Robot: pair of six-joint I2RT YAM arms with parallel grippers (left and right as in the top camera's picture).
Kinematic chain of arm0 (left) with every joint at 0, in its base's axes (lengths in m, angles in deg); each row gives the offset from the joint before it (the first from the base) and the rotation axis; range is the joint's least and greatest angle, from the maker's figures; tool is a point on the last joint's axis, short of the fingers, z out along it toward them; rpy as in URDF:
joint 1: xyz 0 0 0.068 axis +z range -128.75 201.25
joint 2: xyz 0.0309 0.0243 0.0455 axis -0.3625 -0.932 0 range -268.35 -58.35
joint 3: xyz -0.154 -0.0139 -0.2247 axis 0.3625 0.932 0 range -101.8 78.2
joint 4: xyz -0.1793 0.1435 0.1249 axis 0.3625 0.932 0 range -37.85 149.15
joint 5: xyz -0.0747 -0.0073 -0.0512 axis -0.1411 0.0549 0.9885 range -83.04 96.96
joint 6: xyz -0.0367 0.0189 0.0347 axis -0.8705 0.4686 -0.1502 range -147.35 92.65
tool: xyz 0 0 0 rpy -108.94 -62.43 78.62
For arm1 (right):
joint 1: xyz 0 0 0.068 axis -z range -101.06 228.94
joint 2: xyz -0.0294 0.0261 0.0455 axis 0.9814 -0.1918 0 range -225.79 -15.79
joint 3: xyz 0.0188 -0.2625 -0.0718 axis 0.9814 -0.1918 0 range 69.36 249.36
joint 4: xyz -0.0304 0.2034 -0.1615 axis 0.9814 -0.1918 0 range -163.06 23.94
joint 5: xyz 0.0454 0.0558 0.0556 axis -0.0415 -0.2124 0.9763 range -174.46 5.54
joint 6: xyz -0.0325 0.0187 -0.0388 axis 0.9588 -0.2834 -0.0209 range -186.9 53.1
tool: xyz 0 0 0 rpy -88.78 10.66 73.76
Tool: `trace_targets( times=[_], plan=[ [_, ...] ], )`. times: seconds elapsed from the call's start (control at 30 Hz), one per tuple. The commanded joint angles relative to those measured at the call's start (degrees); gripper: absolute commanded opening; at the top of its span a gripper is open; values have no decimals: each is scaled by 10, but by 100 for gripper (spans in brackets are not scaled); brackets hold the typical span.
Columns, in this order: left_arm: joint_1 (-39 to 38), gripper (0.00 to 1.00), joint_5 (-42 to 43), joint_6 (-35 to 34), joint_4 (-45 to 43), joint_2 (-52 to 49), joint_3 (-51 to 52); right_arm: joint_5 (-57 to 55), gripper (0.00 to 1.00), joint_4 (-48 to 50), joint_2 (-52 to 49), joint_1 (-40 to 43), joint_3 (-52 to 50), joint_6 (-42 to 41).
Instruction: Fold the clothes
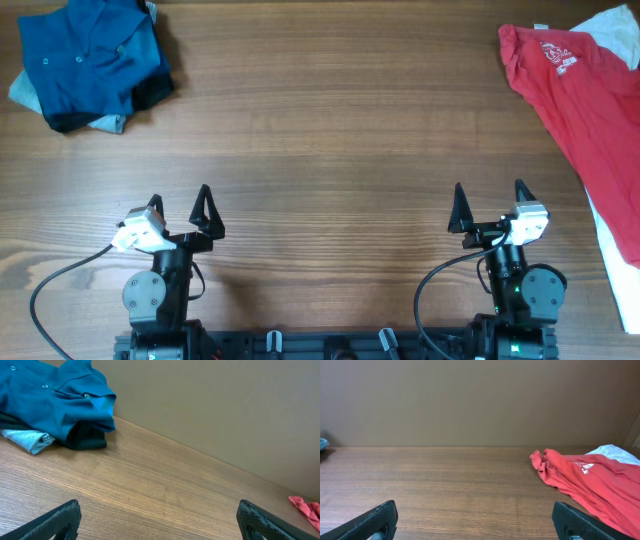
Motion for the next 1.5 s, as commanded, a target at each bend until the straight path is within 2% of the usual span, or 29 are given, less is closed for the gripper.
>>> trace_targets(
  times=[0.0,1.23,1.3,1.47],
  plan=[
    [3,100,-5,9,3,6,3,-10,100,3,3,-3,-2,-1],
    [3,100,-5,9,3,6,3,-10,100,3,3,-3,-2,-3],
    [3,100,-5,9,3,6,3,15,100,4,3,-3,-2,-49],
    [3,100,-5,9,3,6,3,92,100,10,3,-3,-2,-386]
  ],
)
